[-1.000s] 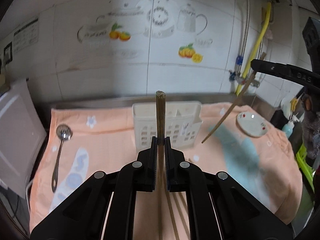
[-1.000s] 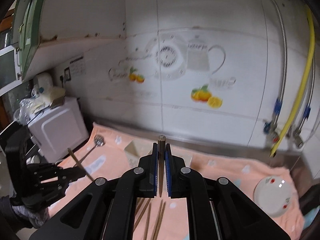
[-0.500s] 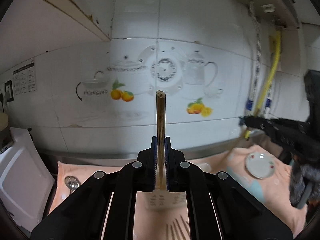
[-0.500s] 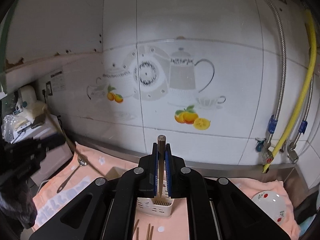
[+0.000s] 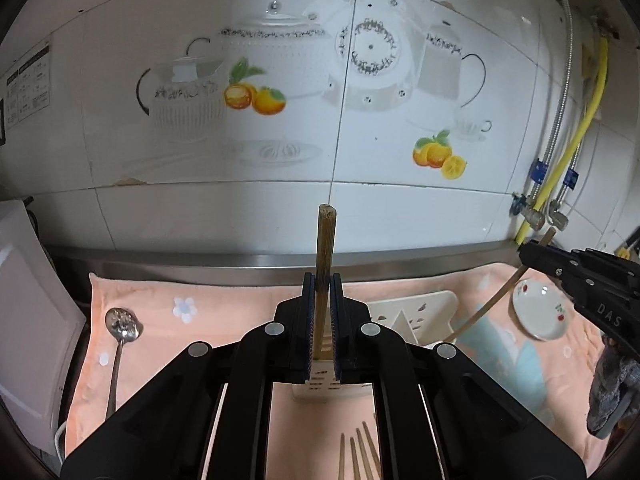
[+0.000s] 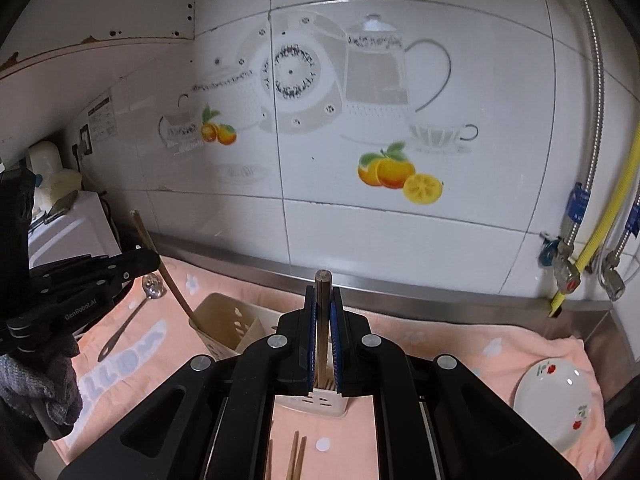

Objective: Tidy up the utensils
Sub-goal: 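Lift both chopsticks upright and lower them into the white utensil holder, then open both grippers to drop the chopsticks into the holder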

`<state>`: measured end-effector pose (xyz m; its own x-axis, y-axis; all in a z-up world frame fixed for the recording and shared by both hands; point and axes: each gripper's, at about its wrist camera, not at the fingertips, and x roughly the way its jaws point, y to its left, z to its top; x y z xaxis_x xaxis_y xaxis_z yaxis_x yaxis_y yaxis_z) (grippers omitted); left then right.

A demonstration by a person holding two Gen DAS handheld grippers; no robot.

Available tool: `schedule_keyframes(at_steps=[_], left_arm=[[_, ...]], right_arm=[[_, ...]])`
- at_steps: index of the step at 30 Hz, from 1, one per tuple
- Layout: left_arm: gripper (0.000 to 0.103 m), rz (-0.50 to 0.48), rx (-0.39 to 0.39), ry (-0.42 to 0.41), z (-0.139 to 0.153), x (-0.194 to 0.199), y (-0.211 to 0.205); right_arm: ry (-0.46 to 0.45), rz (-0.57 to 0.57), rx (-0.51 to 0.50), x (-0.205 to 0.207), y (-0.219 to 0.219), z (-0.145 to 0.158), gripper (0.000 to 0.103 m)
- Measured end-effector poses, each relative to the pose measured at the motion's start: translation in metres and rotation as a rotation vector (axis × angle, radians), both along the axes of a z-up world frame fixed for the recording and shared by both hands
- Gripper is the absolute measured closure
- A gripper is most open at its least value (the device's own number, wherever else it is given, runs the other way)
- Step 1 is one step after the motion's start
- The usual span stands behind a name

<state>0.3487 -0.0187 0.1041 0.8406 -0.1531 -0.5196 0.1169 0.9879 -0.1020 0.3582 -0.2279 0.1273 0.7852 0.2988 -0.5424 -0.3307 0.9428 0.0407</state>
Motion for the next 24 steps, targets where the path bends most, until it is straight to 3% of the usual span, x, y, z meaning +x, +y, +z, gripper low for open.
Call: schedule_keyframes(at_steps=[9,13,17,24], left_arm=[[0.083,-0.001,0.008,-0.054,0.018,-0.029,0.003],[0.08,-0.001,0.002,-0.059,0.019,-0.05,0.007],[0.069,-0.005,-0.003,-0.058,0.011,-0.076,0.009],[0.067,-0.012,0.019,-0.014,-0.03,-0.124,0.012]], right_arm=[[-0.06,-0.015,0.02,-0.03,-0.018,0.016,0.084],[-0.084,-0.003,0.007,-0.056,-0.021,0.016,0.084],[-0.082,0.021,0.005,-0.087,-0.021,0.002,0.084],[-0.022,0.067,-0.026,-0.136,-0.011,-0.051,0.084]])
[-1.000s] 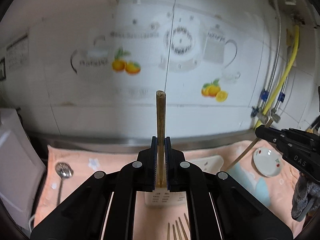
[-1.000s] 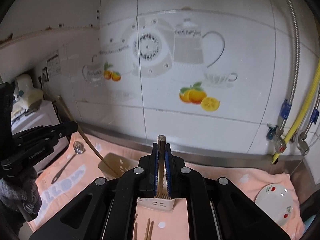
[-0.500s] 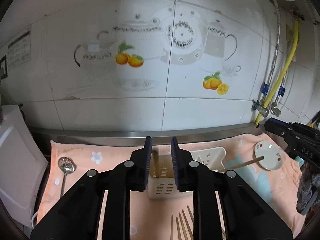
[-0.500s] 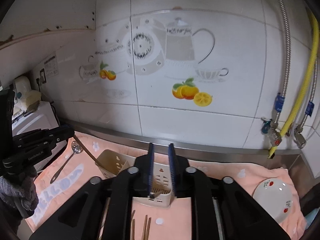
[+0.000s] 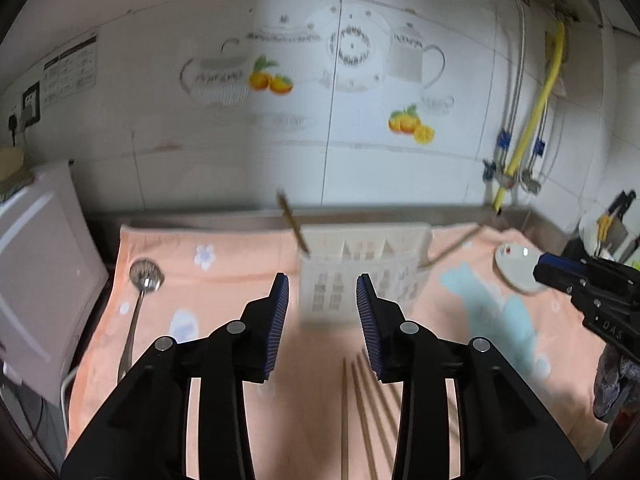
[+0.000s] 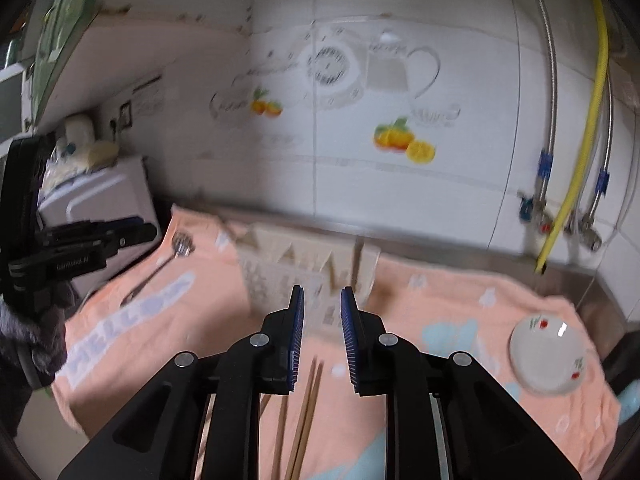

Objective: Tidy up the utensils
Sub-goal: 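Open both grippers to drop the chopsticks into the holder, then close the left gripper on a chopstick while the right gripper grasps another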

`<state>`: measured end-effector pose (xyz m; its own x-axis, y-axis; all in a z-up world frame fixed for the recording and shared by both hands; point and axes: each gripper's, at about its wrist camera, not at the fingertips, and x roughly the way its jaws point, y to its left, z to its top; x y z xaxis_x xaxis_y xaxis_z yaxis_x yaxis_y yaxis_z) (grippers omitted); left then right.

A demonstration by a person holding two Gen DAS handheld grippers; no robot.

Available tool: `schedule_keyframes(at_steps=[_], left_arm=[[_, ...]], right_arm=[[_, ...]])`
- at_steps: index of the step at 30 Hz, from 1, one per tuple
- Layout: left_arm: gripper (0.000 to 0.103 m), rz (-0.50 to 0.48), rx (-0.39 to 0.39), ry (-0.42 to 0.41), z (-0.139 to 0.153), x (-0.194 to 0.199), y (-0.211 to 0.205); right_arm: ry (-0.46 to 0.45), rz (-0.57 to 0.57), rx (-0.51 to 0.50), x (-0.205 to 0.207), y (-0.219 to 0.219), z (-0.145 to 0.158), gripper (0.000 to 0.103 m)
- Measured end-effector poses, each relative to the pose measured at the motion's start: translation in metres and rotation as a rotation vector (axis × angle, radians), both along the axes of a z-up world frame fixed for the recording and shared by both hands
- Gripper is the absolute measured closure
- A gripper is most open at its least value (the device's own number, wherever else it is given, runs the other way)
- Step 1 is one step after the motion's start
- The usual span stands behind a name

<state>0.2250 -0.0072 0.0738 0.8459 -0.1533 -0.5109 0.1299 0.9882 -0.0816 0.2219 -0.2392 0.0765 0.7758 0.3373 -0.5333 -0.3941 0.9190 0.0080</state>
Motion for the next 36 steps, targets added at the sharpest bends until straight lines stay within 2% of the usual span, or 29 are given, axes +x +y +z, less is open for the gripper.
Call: schedule_keyframes(at_steps=[7,16,21,26,29,36], left_arm=[[0.067,0.008,-0.001,0.105,-0.057,-0.035,0.008],[0.067,-0.028,0.001,0.272,-0.129,-0.067,0.009],[0.068,-0.074,0.0,0.33,-0.153,-0.074,-0.004],[0.083,-0.106,0.024,0.354,-0.165,-0.073,-0.017],[0.087,-0.097,0.027,0.37,-0.171,-0.067,-0.02],[0.087,-0.083,0.023,0.392,-0.178,-0.063,-0.018]], right_arm=[[0.127,0.01,-0.039,-0.039,0.003,-0.073,0.084],[0.232,-0.022,-0.082,-0.065,-0.006,-0.131,0.084],[0.27,-0.042,-0.051,-0.069,-0.014,-0.145,0.084],[0.288,-0.053,-0.049,-0.07,-0.017,-0.153,0.085],[0.303,-0.061,-0.043,-0.069,-0.019,-0.159,0.086],[0.323,-0.062,-0.025,-0.065,-0.02,-0.166,0.087]])
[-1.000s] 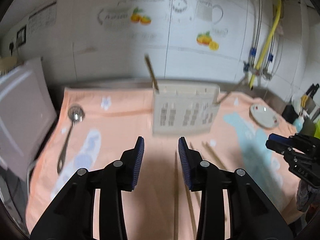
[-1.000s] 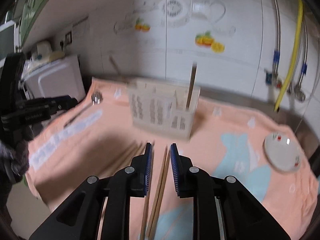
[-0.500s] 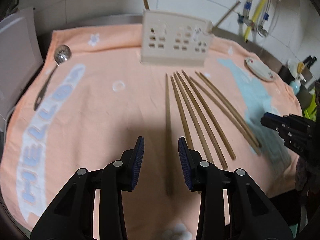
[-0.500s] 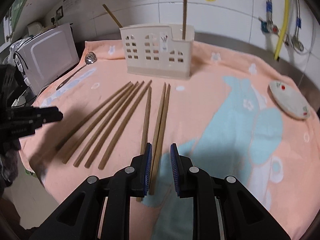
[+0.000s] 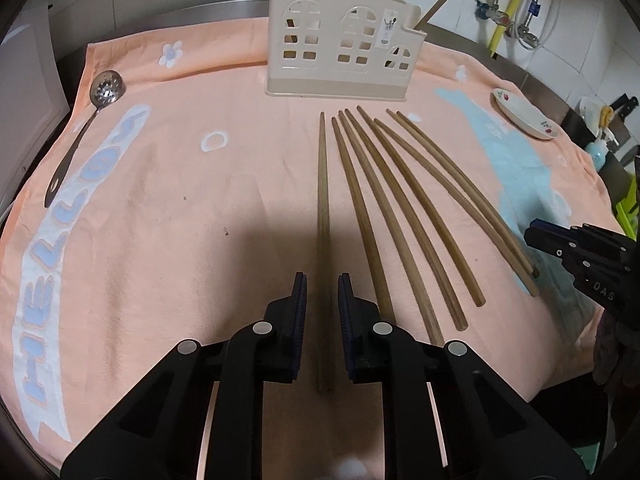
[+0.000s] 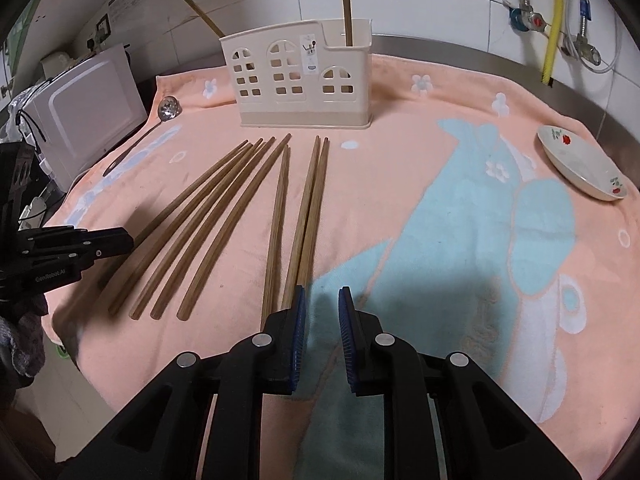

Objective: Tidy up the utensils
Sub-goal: 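Close the left gripper on a chopstick while the right gripper grasps another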

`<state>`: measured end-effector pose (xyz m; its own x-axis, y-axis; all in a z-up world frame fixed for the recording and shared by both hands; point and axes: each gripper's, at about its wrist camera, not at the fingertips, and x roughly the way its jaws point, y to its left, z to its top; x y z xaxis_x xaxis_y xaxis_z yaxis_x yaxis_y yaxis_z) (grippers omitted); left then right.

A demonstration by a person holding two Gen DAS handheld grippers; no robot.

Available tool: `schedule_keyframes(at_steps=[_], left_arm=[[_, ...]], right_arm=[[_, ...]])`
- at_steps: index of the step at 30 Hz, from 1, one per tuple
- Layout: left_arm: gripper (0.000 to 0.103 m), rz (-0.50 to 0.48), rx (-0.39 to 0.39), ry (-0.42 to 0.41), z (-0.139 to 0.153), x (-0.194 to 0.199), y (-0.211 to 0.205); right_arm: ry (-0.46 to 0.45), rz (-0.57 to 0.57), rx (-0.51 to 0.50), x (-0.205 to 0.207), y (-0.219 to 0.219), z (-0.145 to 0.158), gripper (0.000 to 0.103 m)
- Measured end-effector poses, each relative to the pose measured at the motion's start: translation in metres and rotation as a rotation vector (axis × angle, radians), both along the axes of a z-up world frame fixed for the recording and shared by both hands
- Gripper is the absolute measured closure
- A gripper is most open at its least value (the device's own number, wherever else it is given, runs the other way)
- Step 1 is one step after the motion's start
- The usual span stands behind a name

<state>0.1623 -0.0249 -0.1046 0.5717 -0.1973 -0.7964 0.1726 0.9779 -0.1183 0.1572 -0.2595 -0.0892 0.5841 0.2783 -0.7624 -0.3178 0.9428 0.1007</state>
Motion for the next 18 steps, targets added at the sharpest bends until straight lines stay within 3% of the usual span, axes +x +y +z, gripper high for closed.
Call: schedule_keyframes(at_steps=[18], left_arm=[[0.088,-0.003,0.032,0.0,-0.007,0.001,-0.003]], right_arm=[[0.004,0.019,-0.038,0.008,0.015,-0.009,0.088]])
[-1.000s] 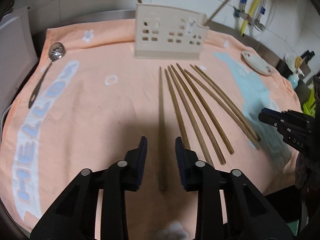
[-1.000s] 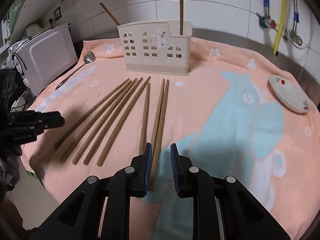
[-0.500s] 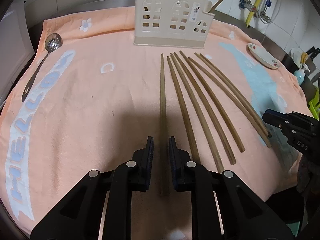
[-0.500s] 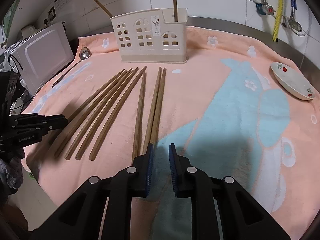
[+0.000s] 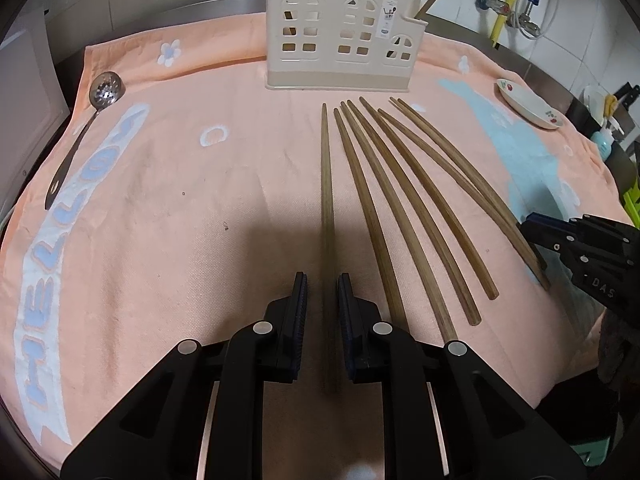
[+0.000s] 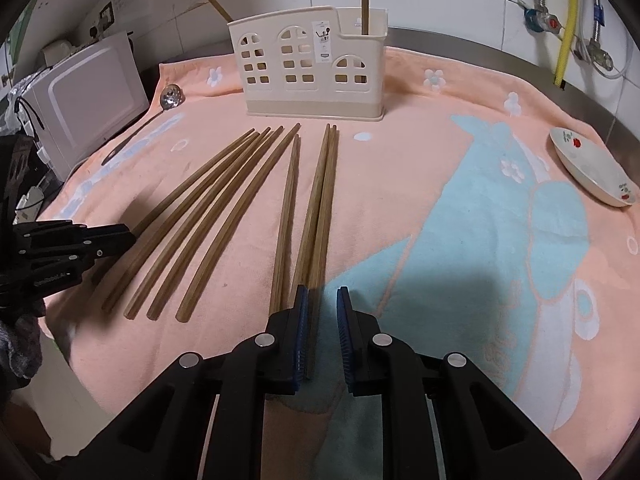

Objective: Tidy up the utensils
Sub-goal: 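Close the left gripper on a chopstick while the right gripper grasps another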

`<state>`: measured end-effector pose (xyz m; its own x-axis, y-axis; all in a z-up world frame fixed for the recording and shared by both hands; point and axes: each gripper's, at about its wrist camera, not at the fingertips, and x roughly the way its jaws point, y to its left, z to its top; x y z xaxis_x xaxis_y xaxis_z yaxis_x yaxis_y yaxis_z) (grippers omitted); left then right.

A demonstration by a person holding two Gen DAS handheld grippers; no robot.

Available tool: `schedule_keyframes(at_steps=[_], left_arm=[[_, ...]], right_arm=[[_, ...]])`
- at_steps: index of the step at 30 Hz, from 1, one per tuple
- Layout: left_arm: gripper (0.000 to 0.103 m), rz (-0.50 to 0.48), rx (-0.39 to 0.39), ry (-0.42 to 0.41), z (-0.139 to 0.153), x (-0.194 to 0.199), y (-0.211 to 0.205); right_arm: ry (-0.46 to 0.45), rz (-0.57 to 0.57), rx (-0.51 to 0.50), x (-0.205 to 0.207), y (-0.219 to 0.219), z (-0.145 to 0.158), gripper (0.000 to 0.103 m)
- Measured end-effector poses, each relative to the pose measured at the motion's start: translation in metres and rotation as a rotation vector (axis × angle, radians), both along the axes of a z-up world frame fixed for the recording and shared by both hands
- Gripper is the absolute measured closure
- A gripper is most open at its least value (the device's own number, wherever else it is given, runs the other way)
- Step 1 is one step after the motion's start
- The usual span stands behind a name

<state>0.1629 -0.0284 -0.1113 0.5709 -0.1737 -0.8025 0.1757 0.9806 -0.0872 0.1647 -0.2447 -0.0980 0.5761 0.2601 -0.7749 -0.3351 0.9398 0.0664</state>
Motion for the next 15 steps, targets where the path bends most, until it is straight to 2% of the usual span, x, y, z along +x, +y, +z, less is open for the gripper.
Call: schedule_keyframes(at_steps=[7,11,13,15], left_arm=[[0.088,0.003,-0.002,-0.001,-0.0001,0.0004,-0.0001],[0.088,0.004,-0.006,-0.002,-0.0003,0.0014,0.0002],[0.088,0.005,-0.003,-0.002,-0.0002,0.0022,0.0],[0.09,0.01,0.009,-0.003,-0.0003,0.0026,-0.0015]], right_arm=[[-0.035,0.007,-0.075,0.0013,0.0087,-0.0035,0.09],[-0.044,0.006,-0.081,0.001,0.0084,-0.0041,0.091],[-0.047,-0.001,-0.081,0.0002,0.0074,-0.0041,0.096],[-0.044,-0.005,-0.071,-0.0007,0.0063,-0.0038,0.096]])
